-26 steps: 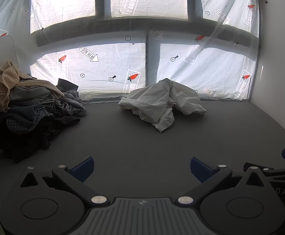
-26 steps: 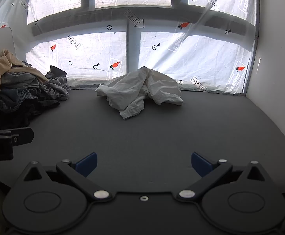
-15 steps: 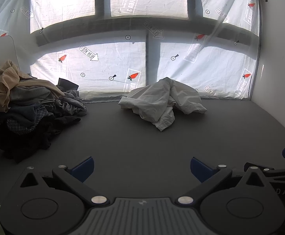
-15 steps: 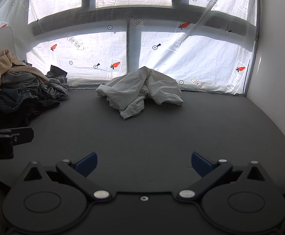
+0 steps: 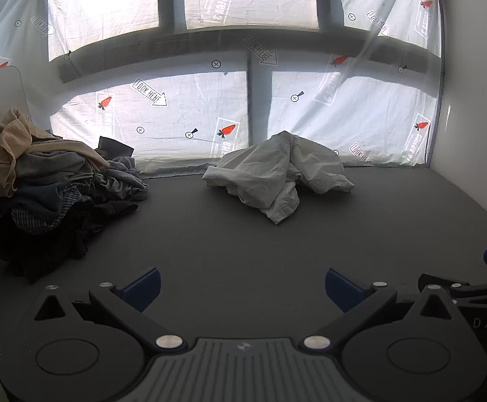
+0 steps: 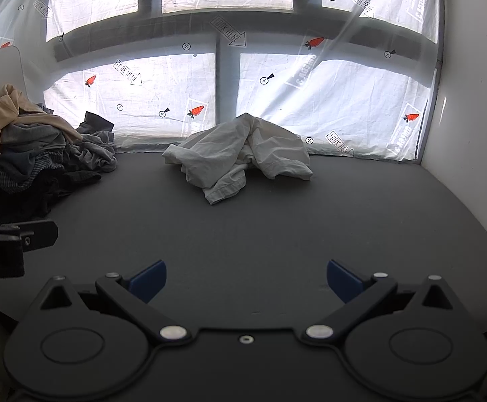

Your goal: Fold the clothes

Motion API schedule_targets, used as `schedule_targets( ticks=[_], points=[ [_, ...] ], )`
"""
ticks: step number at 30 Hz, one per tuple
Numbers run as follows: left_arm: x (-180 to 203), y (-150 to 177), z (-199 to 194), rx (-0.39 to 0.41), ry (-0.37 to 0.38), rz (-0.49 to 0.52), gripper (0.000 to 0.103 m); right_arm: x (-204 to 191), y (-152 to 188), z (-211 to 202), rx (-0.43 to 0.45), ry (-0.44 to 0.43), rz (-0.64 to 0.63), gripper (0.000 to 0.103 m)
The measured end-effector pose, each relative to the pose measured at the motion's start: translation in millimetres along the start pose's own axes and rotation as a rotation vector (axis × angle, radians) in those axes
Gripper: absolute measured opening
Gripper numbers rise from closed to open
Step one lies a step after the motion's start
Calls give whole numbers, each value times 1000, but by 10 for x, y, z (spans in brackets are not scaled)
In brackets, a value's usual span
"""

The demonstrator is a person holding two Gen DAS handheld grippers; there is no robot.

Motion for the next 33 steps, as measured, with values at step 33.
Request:
schedule_targets(
  ticks=[33],
  points=[
    [34, 36, 65, -13, 10, 14, 103, -29, 16, 8, -3, -4, -10, 103]
  ],
)
Point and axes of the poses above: each gripper's, at about its wrist camera, not at the fingertips, and z roughly the way its jaws point, x to its right, y to its underside, the point moved 7 cm from there along z, roughly the way its jaws point, and after that the axes turned 7 degrees about z, right-handed, at the moved point
